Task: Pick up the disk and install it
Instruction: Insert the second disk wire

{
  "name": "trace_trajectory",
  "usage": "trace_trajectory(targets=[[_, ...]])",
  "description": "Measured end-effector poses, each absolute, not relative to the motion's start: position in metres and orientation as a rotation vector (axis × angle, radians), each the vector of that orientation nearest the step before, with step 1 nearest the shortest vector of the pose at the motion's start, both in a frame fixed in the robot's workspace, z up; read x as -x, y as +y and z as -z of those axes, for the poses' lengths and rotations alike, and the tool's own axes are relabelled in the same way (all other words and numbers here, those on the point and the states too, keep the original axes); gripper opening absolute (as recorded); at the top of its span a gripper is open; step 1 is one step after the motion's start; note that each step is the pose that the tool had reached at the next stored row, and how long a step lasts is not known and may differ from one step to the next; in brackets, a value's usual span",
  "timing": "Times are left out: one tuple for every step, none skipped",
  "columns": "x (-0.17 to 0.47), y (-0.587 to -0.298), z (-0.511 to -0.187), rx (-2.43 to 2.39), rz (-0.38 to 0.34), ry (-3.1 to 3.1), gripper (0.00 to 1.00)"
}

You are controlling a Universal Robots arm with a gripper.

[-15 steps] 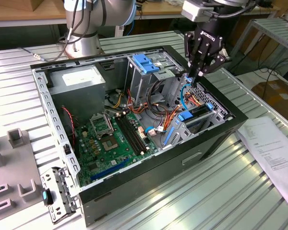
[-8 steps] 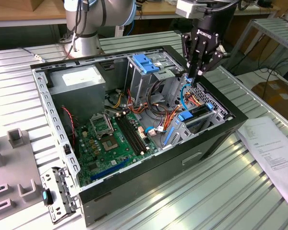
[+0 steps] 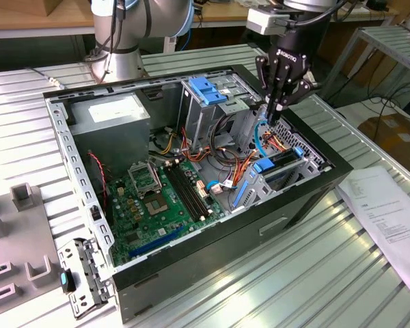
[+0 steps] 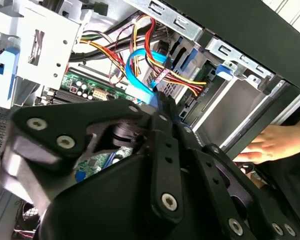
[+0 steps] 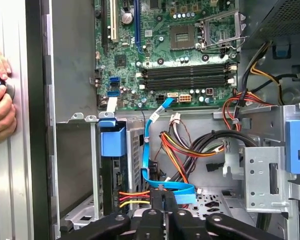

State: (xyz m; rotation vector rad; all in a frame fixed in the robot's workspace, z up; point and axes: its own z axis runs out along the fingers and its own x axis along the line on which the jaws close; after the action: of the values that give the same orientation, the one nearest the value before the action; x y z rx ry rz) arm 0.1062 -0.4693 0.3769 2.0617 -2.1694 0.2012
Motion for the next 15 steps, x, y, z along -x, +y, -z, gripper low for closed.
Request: trace_trajectory(targets=[[-0.1062,-0.4692,-0.3766,-2.062,-0.201,-2.169,0.11],[-0.1062,-0.4692,-0.3764,-2.062,-0.201,-2.169,0.11],[-0.1062,-0.4693,-0.3763,-2.062,-0.201,-2.169,0.11],[-0.1062,-0.4693,-0.3762,-2.062,-0.201,-2.169,0.11],[-0.1062,-0.4692,-0.3759,-2.061,-0.202,-2.169,0.11],[-0.1062,-0.4692,-0.3756,-2.059,-0.207,-2.167,0.11],[-0.1062,-0.4693,-0.3754,-2.056,-0.212,-2.164,0.11],[-0.1062,-0.4693,-0.3749,-2.049,-0.226,-2.156,0.11],[-0.1062,-0.4693,-0.3741,-2.042,-0.238,-2.150,0.18],[-0.1062,-0.4693,-0.3734,-2.039,-0.246,-2.146,0.18],[-0.1062,-0.4692,-0.3727,-2.036,-0.251,-2.143,0.18],[-0.1062,-0.4692,-0.3714,-2.032,-0.259,-2.139,0.18],[-0.1062,-0.4691,-0.3702,-2.030,-0.263,-2.136,0.18],[-0.1062,-0.4691,-0.3691,-2.026,-0.269,-2.133,0.19],[-0.1062,-0.4690,-0.3683,-2.025,-0.272,-2.131,0.19]])
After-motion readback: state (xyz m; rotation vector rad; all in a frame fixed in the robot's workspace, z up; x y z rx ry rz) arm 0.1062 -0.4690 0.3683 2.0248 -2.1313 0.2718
